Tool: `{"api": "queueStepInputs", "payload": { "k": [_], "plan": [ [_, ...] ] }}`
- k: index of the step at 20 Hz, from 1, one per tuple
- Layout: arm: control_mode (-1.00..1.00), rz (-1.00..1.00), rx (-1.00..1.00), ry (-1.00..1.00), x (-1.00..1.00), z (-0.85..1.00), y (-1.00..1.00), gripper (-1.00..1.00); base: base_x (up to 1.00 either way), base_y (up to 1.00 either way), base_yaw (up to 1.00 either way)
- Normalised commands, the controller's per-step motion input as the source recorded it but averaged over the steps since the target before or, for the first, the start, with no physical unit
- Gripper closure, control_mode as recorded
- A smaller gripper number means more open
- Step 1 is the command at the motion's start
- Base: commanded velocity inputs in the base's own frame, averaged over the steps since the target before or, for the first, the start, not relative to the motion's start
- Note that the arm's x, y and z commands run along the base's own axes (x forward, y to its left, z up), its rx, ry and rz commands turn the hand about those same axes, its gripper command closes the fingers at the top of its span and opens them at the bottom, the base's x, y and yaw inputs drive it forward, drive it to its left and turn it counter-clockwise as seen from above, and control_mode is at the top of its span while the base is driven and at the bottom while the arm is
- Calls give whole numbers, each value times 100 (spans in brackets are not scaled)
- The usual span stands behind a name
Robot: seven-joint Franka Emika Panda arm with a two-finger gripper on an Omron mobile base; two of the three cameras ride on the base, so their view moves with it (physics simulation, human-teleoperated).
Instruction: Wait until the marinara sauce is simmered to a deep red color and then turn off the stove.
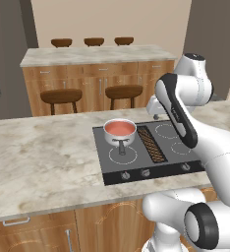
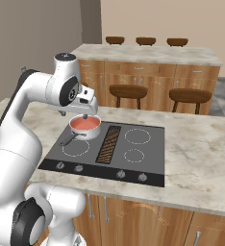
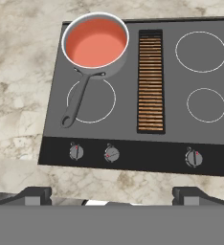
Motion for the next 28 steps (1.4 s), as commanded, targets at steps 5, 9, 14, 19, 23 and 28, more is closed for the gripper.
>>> {"api": "queueStepInputs", "payload": {
  "k": [5,9,14,19,23,28],
  "plan": [
    [-100,0,0,0,0,0,0,-100,0,0,0],
    [-100,0,0,0,0,0,0,-100,0,0,0],
    [-100,0,0,0,0,0,0,-100,0,0,0],
    [-100,5,-1,0,0,-3,0,-100,0,0,0],
    [-100,21,-7,0,0,-18,0,-100,0,0,0],
    [-100,27,-11,0,0,-21,0,-100,0,0,0]
  ]
}}
